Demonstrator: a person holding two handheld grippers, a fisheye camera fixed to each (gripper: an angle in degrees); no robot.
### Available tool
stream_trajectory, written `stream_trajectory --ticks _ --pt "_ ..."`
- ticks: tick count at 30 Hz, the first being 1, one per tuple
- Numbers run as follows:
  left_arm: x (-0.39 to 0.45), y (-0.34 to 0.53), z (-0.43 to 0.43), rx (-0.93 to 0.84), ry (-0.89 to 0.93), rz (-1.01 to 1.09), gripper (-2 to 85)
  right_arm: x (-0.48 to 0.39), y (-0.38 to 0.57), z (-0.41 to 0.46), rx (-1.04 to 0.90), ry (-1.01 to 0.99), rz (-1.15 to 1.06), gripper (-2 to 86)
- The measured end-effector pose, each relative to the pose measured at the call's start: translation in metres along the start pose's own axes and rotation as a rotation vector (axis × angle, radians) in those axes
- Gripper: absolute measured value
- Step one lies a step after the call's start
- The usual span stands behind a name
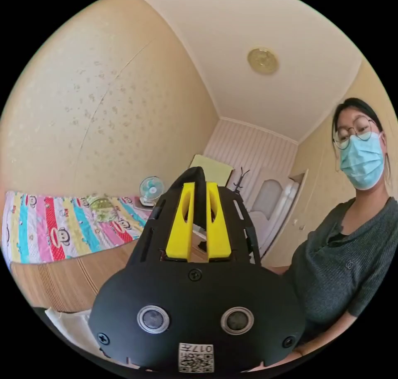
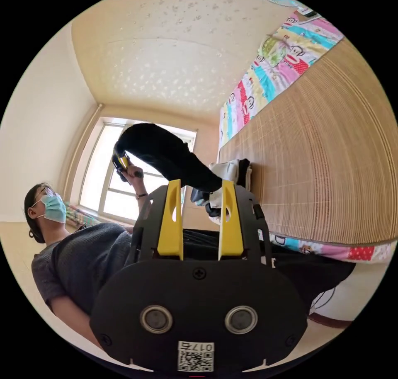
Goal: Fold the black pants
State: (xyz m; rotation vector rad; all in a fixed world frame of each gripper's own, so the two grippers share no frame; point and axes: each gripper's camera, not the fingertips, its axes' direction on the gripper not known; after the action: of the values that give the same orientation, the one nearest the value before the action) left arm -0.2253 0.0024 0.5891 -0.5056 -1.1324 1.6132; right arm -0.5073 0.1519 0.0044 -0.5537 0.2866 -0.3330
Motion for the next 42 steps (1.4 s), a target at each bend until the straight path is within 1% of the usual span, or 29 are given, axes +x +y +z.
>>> stream_trajectory --ticks 1,2,3,4,6,8,10,12,14,15,17,18,19,20,23,26,28,29,30,31,32,33,35,37,38,39,40,41,42 --pt "0.033 -0.011 0.009 0.019 0.105 0.088 5.1 0.001 -0.011 0.013 -0.030 -0.040 0.008 17.4" --pt "0.064 -0.019 0.019 0.002 0.209 0.177 5.2 0.006 -0.031 0.036 -0.077 -0.167 0.039 20.2" --pt "0.077 -0.023 0.026 -0.020 0.260 0.212 5.2 0.011 -0.050 0.057 -0.126 -0.378 0.067 23.2" --pt "0.099 -0.027 0.042 -0.081 0.351 0.247 5.3 0.015 -0.058 0.067 -0.144 -0.508 0.082 23.9" --pt "0.125 -0.023 0.074 -0.197 0.444 0.236 5.4 0.022 -0.081 0.095 -0.120 -1.028 0.139 25.4" --pt "0.159 0.005 0.126 -0.353 0.508 0.225 5.4 0.019 -0.096 0.099 -0.075 -1.146 0.123 24.1" --pt "0.188 0.039 0.159 -0.472 0.527 0.278 5.5 0.015 -0.110 0.076 0.014 -1.035 0.063 16.2" --pt "0.209 0.074 0.185 -0.594 0.495 0.317 5.6 -0.002 -0.127 0.038 0.073 -0.981 -0.070 4.6" --pt "0.219 0.112 0.207 -0.751 0.429 0.309 5.8 -0.023 -0.138 0.010 0.087 -0.941 -0.182 1.7" --pt "0.217 0.119 0.210 -0.762 0.395 0.281 6.7 -0.040 -0.145 -0.005 0.064 -0.947 -0.268 1.2" --pt "0.183 0.136 0.202 -0.659 0.210 0.039 9.4 -0.069 -0.153 -0.020 0.016 -0.993 -0.411 1.0" --pt "0.172 0.140 0.196 -0.612 0.196 -0.025 9.8 -0.092 -0.156 -0.024 -0.045 -1.037 -0.517 1.3" --pt "0.149 0.148 0.182 -0.510 0.212 -0.137 10.3 -0.105 -0.156 -0.024 -0.080 -1.061 -0.572 1.5" --pt "0.125 0.156 0.168 -0.407 0.242 -0.253 11.6 -0.133 -0.152 -0.020 -0.166 -1.095 -0.718 1.9" --pt "0.075 0.181 0.151 -0.196 0.350 -0.512 16.6 -0.197 -0.123 0.010 -0.384 -1.060 -0.988 2.5" --pt "0.037 0.212 0.167 -0.078 0.469 -0.719 21.3 -0.241 -0.090 0.051 -0.625 -1.092 -1.143 2.4" --pt "0.015 0.230 0.186 -0.009 0.623 -0.813 21.9 -0.257 -0.071 0.083 -0.838 -1.044 -1.148 2.2" --pt "0.002 0.242 0.197 0.062 0.720 -0.871 20.6 -0.264 -0.055 0.105 -0.966 -0.944 -1.156 2.4" --pt "-0.005 0.248 0.203 0.087 0.752 -0.909 19.5 -0.268 -0.036 0.126 -1.070 -0.811 -1.173 3.0" --pt "-0.016 0.262 0.212 0.098 0.738 -0.993 14.7 -0.268 -0.029 0.134 -1.107 -0.743 -1.179 3.4" --pt "-0.024 0.274 0.213 0.084 0.635 -1.052 7.4 -0.266 -0.020 0.149 -1.144 -0.622 -1.152 4.1" --pt "-0.025 0.277 0.212 0.077 0.579 -1.048 6.9 -0.261 -0.020 0.157 -1.143 -0.540 -1.085 5.1" --pt "-0.021 0.269 0.203 0.158 0.529 -0.893 5.4 -0.252 -0.024 0.159 -1.123 -0.429 -0.986 7.0" --pt "-0.013 0.254 0.193 0.222 0.514 -0.757 5.0 -0.246 -0.024 0.150 -1.054 -0.248 -0.933 8.4" --pt "-0.003 0.238 0.186 0.221 0.462 -0.649 4.9 -0.241 -0.025 0.141 -0.982 -0.090 -0.898 8.7" --pt "0.004 0.228 0.184 0.208 0.421 -0.590 4.8 -0.235 -0.027 0.131 -0.899 0.091 -0.838 8.5" --pt "0.023 0.208 0.180 0.165 0.314 -0.460 4.8 -0.232 -0.029 0.125 -0.851 0.172 -0.800 8.3" --pt "0.047 0.189 0.182 0.100 0.188 -0.316 4.7 -0.228 -0.033 0.112 -0.725 0.308 -0.723 7.9" --pt "0.061 0.181 0.187 0.058 0.122 -0.244 4.6 -0.228 -0.036 0.096 -0.568 0.365 -0.652 9.4"
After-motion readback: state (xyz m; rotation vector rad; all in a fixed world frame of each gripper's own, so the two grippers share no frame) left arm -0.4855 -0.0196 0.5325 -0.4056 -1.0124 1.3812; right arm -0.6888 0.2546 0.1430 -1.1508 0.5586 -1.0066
